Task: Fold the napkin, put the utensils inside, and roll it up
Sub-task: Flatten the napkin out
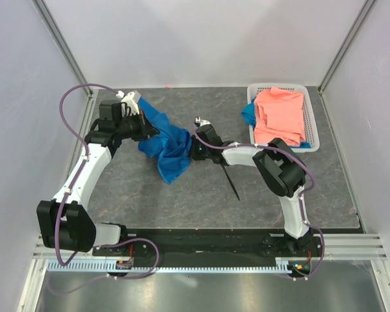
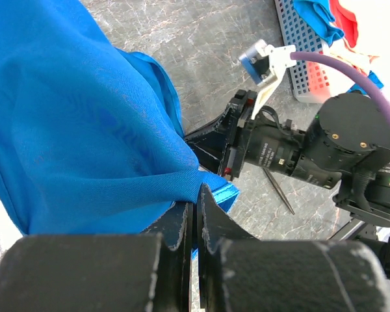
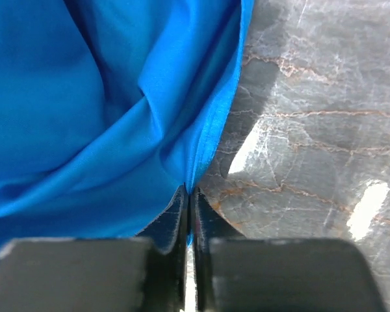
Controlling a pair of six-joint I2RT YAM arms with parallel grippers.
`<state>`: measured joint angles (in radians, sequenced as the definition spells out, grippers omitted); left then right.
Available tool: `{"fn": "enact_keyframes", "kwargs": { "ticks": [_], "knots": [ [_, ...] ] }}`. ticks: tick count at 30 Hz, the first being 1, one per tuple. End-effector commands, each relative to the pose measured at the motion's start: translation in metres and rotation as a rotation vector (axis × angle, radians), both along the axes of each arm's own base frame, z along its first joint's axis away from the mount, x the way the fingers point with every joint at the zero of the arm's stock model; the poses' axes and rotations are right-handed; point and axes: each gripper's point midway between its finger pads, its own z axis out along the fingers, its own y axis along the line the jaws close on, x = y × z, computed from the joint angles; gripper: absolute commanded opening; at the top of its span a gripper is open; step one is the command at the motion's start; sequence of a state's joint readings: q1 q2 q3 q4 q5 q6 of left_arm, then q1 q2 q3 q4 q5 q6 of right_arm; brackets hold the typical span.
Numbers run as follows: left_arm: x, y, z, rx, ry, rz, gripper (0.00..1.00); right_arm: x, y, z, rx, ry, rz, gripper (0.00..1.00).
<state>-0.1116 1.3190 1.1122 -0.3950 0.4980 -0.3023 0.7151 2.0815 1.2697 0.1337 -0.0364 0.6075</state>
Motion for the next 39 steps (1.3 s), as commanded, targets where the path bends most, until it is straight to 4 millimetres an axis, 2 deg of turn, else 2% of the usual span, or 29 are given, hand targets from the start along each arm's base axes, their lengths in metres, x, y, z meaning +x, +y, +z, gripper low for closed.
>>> {"fn": "enact_keyframes", "kwargs": {
  "ticks": [1,2,3,5,6,8,9,12,15,17,18,19,20,21,22,23,24,25,26,27,28,29,30,34,36,39],
  "knots": [
    [0.006,0.011,0.016,0.058,-0.081,0.029,0.02,0.012,-0.001,0.017,0.033,-0.002,-0.006,0.00],
    [0.005,0.016,0.017,0.088,-0.095,0.037,0.02,0.014,-0.004,0.022,0.020,-0.016,-0.003,0.00],
    [0.008,0.026,0.018,0.129,-0.106,0.082,0.02,0.021,-0.011,0.037,0.018,-0.046,-0.017,0.00],
    [0.007,0.036,0.022,0.174,-0.132,0.122,0.02,0.022,-0.020,0.051,-0.011,-0.063,-0.022,0.00],
    [0.005,0.044,0.031,0.205,-0.169,0.151,0.02,0.025,-0.026,0.073,-0.018,-0.112,-0.018,0.00],
    [0.001,0.051,0.032,0.233,-0.186,0.169,0.02,0.026,-0.039,0.093,-0.067,-0.144,-0.036,0.00],
    [-0.002,0.055,0.039,0.252,-0.214,0.183,0.02,0.028,-0.045,0.116,-0.076,-0.194,-0.040,0.00],
    [-0.012,0.065,0.034,0.291,-0.223,0.211,0.02,0.032,-0.056,0.157,-0.077,-0.265,-0.059,0.00],
    [-0.023,0.063,0.021,0.290,-0.209,0.180,0.05,0.049,-0.054,0.195,-0.058,-0.324,-0.049,0.00],
    [-0.029,0.059,0.005,0.277,-0.166,0.146,0.06,0.062,-0.056,0.202,-0.086,-0.338,-0.058,0.00],
    [-0.032,0.054,-0.002,0.259,-0.141,0.119,0.06,0.073,-0.057,0.186,-0.126,-0.315,-0.065,0.01],
    [-0.035,0.052,-0.013,0.258,-0.098,0.108,0.06,0.081,-0.058,0.199,-0.143,-0.321,-0.069,0.04],
    [-0.034,0.051,-0.026,0.254,-0.045,0.100,0.06,0.086,-0.059,0.197,-0.161,-0.306,-0.072,0.11],
    [-0.034,0.047,-0.032,0.243,-0.018,0.081,0.06,0.090,-0.061,0.185,-0.190,-0.276,-0.077,0.28],
    [-0.033,0.044,-0.034,0.234,0.000,0.066,0.06,0.085,-0.063,0.183,-0.214,-0.243,-0.068,0.37],
    [-0.034,0.040,-0.044,0.222,0.050,0.046,0.06,0.077,-0.065,0.190,-0.210,-0.245,-0.061,0.49],
    [-0.036,0.033,-0.044,0.192,0.063,0.011,0.06,0.068,-0.062,0.193,-0.203,-0.256,-0.051,0.54],
    [-0.038,0.029,-0.046,0.176,0.076,-0.004,0.06,0.050,-0.069,0.164,-0.242,-0.207,-0.036,0.59],
    [-0.039,0.027,-0.049,0.162,0.091,-0.012,0.06,0.031,-0.066,0.178,-0.213,-0.227,-0.027,0.65],
    [-0.039,0.025,-0.048,0.154,0.090,-0.020,0.06,0.021,-0.067,0.173,-0.204,-0.224,-0.025,0.66],
    [-0.039,0.025,-0.050,0.155,0.097,-0.018,0.06,0.000,-0.075,0.140,-0.239,-0.162,-0.013,0.68],
    [-0.039,0.026,-0.051,0.163,0.099,-0.013,0.06,-0.014,-0.076,0.141,-0.213,-0.150,-0.022,0.69],
    [-0.038,0.029,-0.055,0.180,0.107,0.002,0.06,-0.030,-0.084,0.114,-0.243,-0.103,-0.015,0.69],
    [-0.035,0.036,-0.063,0.212,0.125,0.025,0.06,-0.048,-0.100,0.079,-0.274,-0.033,-0.060,0.69],
    [-0.036,0.036,-0.065,0.214,0.131,0.023,0.06,-0.052,-0.093,0.069,-0.244,-0.010,-0.047,0.67],
    [-0.033,0.045,-0.070,0.258,0.139,0.058,0.06,-0.062,-0.068,0.066,-0.213,-0.011,0.010,0.65]
  ]
}}
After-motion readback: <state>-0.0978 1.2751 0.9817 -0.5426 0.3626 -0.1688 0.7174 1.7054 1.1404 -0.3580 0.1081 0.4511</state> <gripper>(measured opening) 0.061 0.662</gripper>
